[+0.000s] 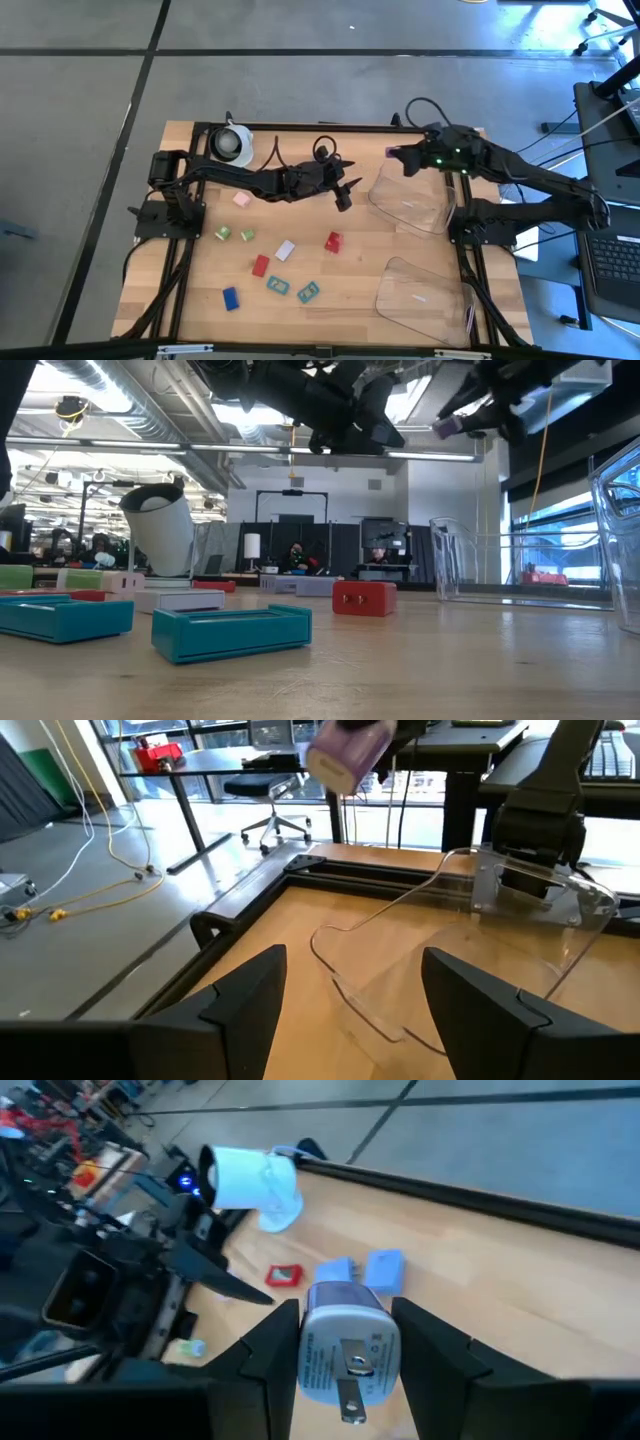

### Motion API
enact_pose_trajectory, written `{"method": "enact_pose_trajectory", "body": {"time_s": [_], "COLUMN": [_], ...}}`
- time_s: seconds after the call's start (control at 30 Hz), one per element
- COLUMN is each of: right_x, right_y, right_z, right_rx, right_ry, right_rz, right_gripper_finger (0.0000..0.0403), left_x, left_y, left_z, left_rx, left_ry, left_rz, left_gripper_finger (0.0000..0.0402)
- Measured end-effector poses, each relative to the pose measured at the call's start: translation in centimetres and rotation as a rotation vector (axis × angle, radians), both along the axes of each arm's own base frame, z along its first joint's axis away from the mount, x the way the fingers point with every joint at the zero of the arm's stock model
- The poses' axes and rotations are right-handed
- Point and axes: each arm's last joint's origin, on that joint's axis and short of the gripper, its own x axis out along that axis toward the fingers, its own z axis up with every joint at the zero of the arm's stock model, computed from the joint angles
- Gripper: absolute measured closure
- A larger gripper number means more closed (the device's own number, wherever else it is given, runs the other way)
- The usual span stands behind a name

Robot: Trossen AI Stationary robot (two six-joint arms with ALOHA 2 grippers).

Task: Pick & Place Office items
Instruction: Put the violet charger adapter into the top transparent bin

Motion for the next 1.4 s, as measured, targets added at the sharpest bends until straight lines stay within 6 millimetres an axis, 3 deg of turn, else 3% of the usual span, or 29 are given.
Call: {"method": "enact_pose_trajectory", "body": {"time_s": [0.3, 0.6, 0.8, 1.1, 1.4], "right_x": [-3.6, -4.7, -4.3, -3.0, -1.6], "right_y": [1.0, 1.7, 2.1, 2.4, 2.3], "right_z": [0.2, -2.6, -6.0, -11.9, -14.3], "right_rx": [-0.004, 0.141, 0.253, 0.381, 0.373], "right_ry": [0.056, 0.302, 0.356, 0.357, 0.468], "right_rz": [-0.088, -0.107, -0.105, -0.116, -0.086], "right_gripper_finger": [0.0261, 0.0261, 0.0261, 0.0261, 0.0261], "left_x": [-0.1, -0.2, -0.4, -0.9, -1.1], "left_y": [0.1, 0.3, 0.9, 2.1, 2.4], "left_z": [0.0, 0.1, -0.3, -1.2, -1.9], "left_rx": [-0.027, -0.063, -0.205, -0.494, -0.584], "left_ry": [-0.024, -0.058, -0.088, -0.027, 0.056], "left_rz": [0.084, 0.159, 0.184, 0.036, -0.055], "left_gripper_finger": [0.0171, 0.0171, 0.0171, 0.0171, 0.0171]}}
